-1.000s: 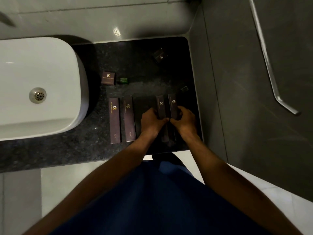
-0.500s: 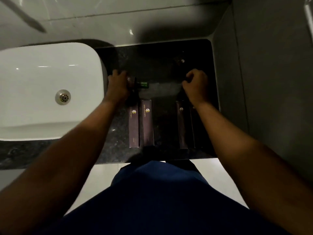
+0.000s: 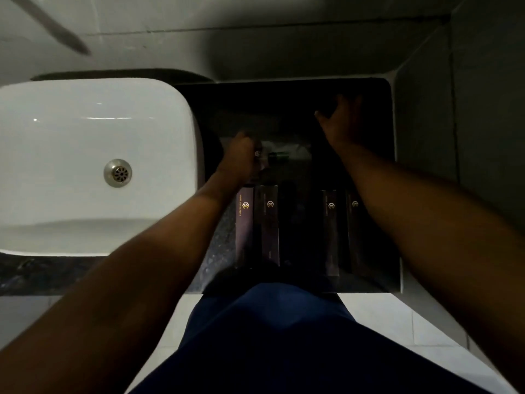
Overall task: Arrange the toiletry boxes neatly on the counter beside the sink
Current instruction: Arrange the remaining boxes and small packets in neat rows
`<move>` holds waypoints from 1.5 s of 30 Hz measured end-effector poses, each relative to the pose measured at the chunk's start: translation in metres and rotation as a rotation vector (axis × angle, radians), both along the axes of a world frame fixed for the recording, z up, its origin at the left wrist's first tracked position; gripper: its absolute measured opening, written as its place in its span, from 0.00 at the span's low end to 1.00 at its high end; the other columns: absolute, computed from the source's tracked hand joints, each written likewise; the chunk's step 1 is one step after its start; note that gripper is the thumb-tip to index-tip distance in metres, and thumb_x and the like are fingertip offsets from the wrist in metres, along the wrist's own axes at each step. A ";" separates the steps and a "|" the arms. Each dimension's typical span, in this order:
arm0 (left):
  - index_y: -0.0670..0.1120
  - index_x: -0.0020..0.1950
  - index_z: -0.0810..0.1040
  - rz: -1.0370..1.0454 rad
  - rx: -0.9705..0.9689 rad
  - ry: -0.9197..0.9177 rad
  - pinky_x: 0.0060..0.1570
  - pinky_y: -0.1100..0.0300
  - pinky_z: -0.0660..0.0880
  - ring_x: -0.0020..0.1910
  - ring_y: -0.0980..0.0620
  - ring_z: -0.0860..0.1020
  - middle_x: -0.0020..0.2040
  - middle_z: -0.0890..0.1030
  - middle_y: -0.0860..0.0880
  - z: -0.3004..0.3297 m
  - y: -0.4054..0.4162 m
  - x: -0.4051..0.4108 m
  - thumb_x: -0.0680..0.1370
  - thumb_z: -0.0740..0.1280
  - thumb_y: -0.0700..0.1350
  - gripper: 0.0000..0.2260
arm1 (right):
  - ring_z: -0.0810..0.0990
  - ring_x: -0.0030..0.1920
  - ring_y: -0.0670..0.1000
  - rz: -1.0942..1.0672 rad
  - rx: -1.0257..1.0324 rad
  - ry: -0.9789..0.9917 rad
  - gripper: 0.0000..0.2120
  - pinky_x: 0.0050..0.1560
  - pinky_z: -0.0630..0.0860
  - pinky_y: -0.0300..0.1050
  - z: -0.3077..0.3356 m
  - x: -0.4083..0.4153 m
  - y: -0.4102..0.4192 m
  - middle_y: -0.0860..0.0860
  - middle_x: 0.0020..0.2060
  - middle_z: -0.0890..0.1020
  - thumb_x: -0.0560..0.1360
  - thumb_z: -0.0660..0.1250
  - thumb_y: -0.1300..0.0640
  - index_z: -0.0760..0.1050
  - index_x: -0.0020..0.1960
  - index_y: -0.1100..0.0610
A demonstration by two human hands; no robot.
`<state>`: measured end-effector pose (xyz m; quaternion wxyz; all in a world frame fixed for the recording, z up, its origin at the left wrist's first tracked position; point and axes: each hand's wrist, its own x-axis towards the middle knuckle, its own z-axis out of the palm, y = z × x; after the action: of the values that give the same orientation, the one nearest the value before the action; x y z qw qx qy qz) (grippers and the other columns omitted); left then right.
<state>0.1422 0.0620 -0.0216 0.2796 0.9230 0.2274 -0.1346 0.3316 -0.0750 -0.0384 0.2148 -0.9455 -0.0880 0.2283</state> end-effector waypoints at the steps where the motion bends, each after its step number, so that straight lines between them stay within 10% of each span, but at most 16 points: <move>1: 0.38 0.53 0.80 0.010 -0.016 -0.003 0.52 0.54 0.71 0.56 0.38 0.75 0.55 0.79 0.35 0.000 -0.003 0.004 0.70 0.74 0.44 0.16 | 0.61 0.74 0.62 0.024 -0.006 -0.015 0.27 0.74 0.62 0.56 -0.001 0.000 -0.001 0.61 0.76 0.57 0.75 0.70 0.50 0.68 0.71 0.56; 11: 0.41 0.49 0.80 0.004 0.060 0.001 0.49 0.47 0.77 0.52 0.38 0.80 0.51 0.83 0.39 0.006 0.020 -0.013 0.74 0.70 0.48 0.11 | 0.76 0.60 0.57 0.476 0.316 -0.036 0.40 0.60 0.69 0.38 0.022 -0.070 0.017 0.60 0.61 0.77 0.62 0.75 0.61 0.66 0.72 0.54; 20: 0.36 0.48 0.83 0.042 -0.025 0.006 0.53 0.47 0.77 0.52 0.37 0.81 0.51 0.83 0.35 0.010 0.023 -0.010 0.74 0.69 0.42 0.10 | 0.71 0.69 0.63 0.762 0.084 0.059 0.47 0.69 0.69 0.56 -0.007 -0.098 0.030 0.61 0.69 0.72 0.64 0.74 0.68 0.57 0.77 0.55; 27: 0.37 0.45 0.82 0.062 -0.031 -0.023 0.48 0.48 0.80 0.46 0.38 0.83 0.46 0.84 0.36 0.003 0.021 -0.013 0.72 0.72 0.41 0.08 | 0.81 0.50 0.64 0.777 0.092 -0.079 0.62 0.53 0.79 0.59 0.001 -0.099 0.019 0.65 0.54 0.79 0.63 0.75 0.65 0.33 0.75 0.38; 33: 0.38 0.52 0.81 0.081 -0.053 0.060 0.53 0.49 0.79 0.54 0.38 0.80 0.55 0.81 0.36 0.002 0.021 -0.014 0.68 0.75 0.39 0.14 | 0.65 0.71 0.63 0.753 0.123 -0.067 0.63 0.70 0.63 0.68 -0.002 -0.098 0.014 0.59 0.72 0.66 0.61 0.78 0.60 0.35 0.77 0.45; 38: 0.42 0.67 0.70 0.013 0.053 0.071 0.62 0.42 0.71 0.65 0.33 0.66 0.68 0.67 0.36 0.010 0.022 -0.017 0.61 0.79 0.44 0.36 | 0.60 0.72 0.63 0.549 -0.012 -0.105 0.46 0.70 0.60 0.60 -0.004 -0.066 -0.015 0.56 0.74 0.63 0.62 0.73 0.61 0.58 0.76 0.50; 45: 0.46 0.68 0.70 -0.028 0.127 0.053 0.59 0.40 0.72 0.66 0.37 0.66 0.67 0.68 0.40 0.017 -0.007 -0.003 0.61 0.80 0.52 0.38 | 0.70 0.64 0.60 0.593 -0.077 -0.096 0.18 0.64 0.65 0.51 -0.008 -0.059 -0.028 0.56 0.62 0.75 0.72 0.72 0.59 0.78 0.62 0.54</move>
<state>0.1391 0.0546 -0.0044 0.2126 0.9381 0.2299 -0.1482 0.2725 -0.1031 -0.0460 0.0984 -0.8957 -0.3617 0.2391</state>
